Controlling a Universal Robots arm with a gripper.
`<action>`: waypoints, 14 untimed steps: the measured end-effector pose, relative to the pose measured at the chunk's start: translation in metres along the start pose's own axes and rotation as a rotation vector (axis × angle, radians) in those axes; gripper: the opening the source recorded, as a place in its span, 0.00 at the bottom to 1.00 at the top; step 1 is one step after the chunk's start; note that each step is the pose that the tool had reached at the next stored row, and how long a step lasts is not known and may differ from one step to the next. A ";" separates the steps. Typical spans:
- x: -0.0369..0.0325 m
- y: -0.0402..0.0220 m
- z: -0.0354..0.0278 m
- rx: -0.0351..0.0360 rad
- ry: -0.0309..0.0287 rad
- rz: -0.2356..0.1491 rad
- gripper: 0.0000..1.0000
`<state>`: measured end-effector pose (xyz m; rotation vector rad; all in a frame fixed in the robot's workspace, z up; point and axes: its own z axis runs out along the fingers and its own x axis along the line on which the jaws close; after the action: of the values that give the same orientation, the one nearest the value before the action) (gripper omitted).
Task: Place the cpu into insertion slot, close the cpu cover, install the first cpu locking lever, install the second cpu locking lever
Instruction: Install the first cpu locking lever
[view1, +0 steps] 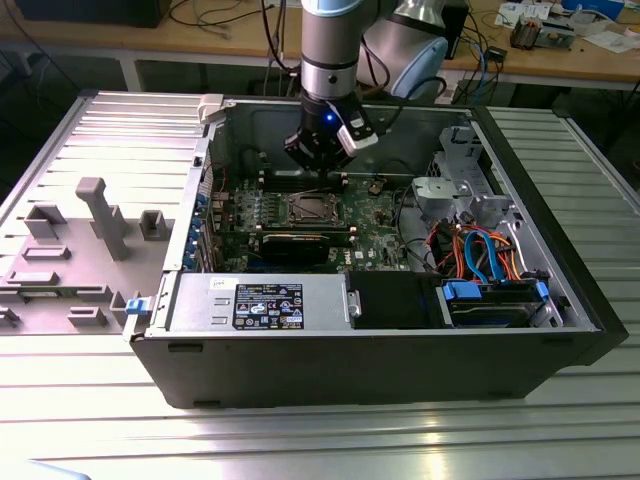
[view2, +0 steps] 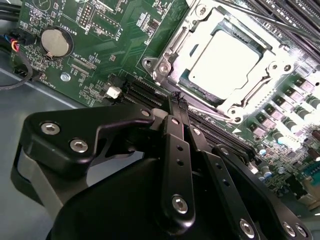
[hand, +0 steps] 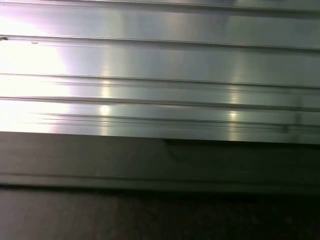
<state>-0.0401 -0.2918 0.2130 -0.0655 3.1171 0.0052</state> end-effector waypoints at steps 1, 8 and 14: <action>0.0000 0.0000 0.0007 0.0001 -0.0004 0.000 0.11; -0.0013 -0.0002 0.0077 0.0004 -0.0004 0.002 0.11; -0.0025 -0.0001 0.0079 0.0002 -0.0008 0.003 0.11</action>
<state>-0.0374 -0.2918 0.2052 -0.0608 3.1164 0.0050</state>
